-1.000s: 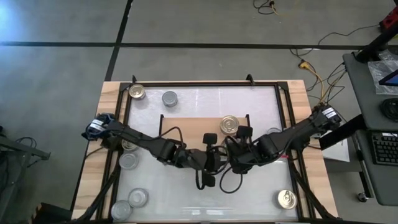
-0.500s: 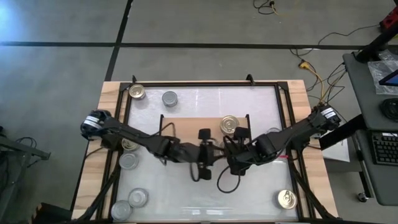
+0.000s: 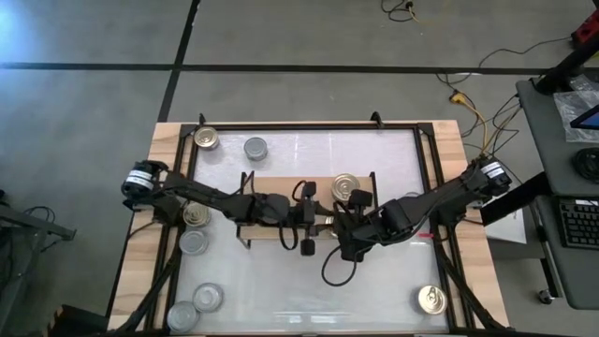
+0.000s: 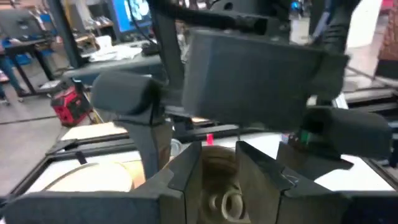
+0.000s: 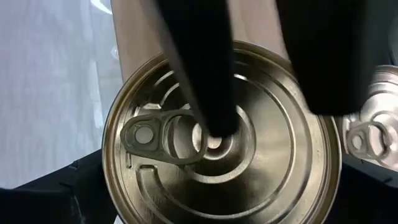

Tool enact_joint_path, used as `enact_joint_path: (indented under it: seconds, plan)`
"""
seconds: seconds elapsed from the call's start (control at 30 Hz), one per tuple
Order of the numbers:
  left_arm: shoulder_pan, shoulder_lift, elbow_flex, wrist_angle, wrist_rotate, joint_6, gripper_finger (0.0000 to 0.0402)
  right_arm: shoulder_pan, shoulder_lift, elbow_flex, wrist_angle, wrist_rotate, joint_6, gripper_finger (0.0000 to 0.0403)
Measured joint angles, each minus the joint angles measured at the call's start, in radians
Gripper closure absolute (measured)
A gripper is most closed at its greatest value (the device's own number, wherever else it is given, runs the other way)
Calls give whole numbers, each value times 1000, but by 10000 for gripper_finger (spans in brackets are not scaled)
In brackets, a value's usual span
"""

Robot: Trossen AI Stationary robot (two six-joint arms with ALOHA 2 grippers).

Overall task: Stack canned seafood by type on shelf
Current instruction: Put the blue-pink tuna can on the shelf

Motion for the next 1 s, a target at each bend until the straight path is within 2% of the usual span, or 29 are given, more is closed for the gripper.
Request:
enact_joint_path:
  seconds: [0.43, 0.73, 1.0]
  plan:
    - [14, 2, 2, -161, -23, -28, 318, -4, 0, -2, 3, 0, 31, 3]
    - [14, 38, 8, -152, -28, -64, 318, -4, 0, -1, -11, -9, 51, 3]
    - [13, 38, 9, -206, -25, -87, 318, -9, 0, 8, -30, -70, 56, 3]
